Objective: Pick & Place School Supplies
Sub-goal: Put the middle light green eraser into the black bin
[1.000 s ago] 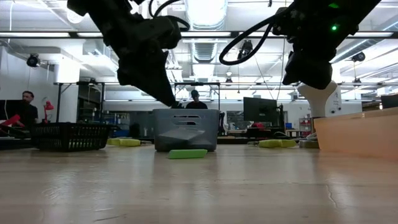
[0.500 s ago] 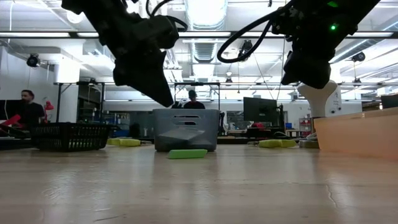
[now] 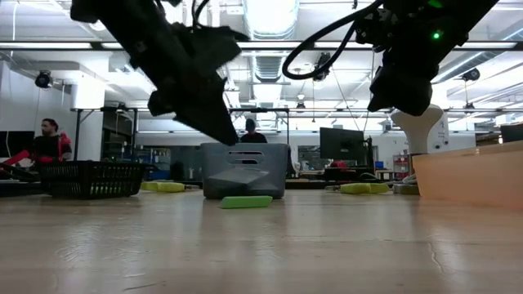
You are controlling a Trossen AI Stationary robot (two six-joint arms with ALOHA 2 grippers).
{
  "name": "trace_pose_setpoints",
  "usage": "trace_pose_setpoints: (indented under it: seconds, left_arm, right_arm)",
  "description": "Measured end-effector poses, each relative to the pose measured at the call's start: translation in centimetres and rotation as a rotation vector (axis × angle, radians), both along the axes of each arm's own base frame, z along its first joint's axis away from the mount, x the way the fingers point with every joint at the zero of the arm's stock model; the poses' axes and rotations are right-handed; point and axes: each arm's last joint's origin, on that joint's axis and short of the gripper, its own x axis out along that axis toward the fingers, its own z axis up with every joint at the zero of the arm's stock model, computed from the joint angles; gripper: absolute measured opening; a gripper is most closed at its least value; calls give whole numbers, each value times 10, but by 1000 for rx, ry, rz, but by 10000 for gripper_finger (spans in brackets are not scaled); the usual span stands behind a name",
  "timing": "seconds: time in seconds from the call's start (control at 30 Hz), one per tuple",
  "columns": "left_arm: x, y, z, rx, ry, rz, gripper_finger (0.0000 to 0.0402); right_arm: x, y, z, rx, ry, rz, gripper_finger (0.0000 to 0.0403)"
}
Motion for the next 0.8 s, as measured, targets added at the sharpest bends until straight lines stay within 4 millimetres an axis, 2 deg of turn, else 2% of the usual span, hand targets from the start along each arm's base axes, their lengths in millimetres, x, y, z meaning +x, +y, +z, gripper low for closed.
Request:
trace_pose_setpoints:
  seconds: [0.13,0.37,0.5,0.8]
  left_arm:
    - [4,-1,-11,-5,16,17,73]
    - [9,-3,-28,-12,35,46,145]
    - [11,-10,-37,-7,39,25,176]
    - [5,-33,-46,48,62,-47,212]
  right_arm:
    - [0,0,0,1,-3,0,43]
    - [2,1,0,9,-20,0,43]
    - [2,1,0,11,-26,0,43]
    - [4,2,0,19,-44,0,43]
